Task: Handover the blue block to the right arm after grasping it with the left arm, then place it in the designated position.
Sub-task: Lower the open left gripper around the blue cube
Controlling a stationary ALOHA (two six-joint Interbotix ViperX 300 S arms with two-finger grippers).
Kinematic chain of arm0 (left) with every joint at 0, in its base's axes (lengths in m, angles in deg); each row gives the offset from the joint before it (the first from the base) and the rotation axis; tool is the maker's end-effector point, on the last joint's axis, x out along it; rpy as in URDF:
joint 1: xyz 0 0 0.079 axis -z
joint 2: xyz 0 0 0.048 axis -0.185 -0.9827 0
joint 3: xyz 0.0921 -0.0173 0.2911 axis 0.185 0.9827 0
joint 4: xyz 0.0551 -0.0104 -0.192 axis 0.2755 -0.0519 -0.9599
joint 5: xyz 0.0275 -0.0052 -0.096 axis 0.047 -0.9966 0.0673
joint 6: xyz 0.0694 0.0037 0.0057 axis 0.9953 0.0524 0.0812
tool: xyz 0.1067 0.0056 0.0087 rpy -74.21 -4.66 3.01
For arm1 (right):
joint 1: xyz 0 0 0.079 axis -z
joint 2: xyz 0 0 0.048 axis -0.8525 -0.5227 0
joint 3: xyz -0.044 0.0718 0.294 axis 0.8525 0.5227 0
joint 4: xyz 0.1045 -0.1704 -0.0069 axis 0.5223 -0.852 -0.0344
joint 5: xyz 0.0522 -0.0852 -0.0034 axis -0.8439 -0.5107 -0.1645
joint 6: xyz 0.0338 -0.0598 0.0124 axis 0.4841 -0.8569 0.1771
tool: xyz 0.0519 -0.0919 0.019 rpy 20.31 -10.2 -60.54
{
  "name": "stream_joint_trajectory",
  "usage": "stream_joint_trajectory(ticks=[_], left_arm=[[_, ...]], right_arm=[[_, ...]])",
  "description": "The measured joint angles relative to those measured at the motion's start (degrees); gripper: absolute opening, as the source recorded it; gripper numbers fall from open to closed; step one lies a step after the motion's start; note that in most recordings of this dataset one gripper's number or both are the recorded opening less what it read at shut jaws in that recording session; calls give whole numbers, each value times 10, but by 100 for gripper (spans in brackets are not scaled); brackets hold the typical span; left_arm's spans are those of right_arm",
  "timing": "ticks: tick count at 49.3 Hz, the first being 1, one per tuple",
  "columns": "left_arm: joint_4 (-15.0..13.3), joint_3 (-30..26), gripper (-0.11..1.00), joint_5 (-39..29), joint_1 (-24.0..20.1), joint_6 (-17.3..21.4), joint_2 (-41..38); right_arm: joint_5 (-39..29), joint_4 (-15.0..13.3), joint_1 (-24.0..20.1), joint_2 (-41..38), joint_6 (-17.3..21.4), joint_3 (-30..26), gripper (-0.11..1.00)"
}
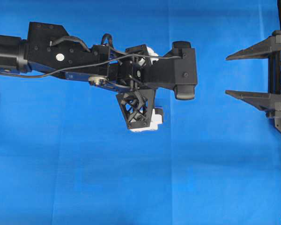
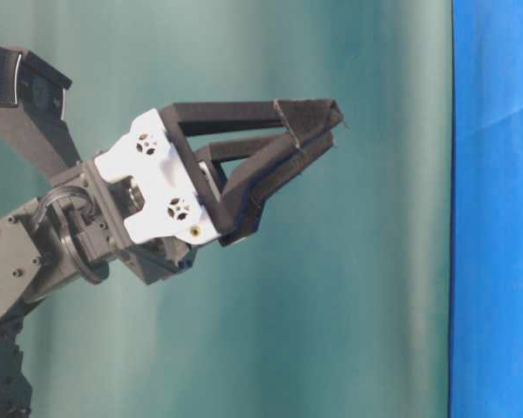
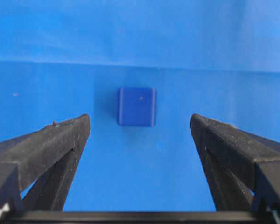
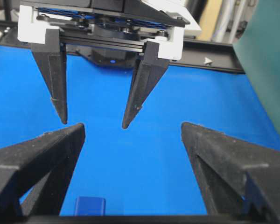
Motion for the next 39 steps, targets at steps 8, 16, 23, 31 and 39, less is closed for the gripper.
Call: stream_joint_trajectory(ticks=[8, 16, 23, 31, 39], left_arm=[[0, 0, 93, 0, 0, -1, 0], [0, 0, 93, 0, 0, -1, 0], [0, 0, 93, 0, 0, -2, 0], [0, 0, 93, 3, 0, -2, 0], [0, 0, 93, 7, 0, -2, -1]], right_arm=[[0, 0, 0, 0, 0, 0, 97], [0, 0, 0, 0, 0, 0, 97], [-1, 0, 0, 0, 0, 0, 97], [-1, 0, 0, 0, 0, 0, 97], [-1, 0, 0, 0, -1, 0, 97]])
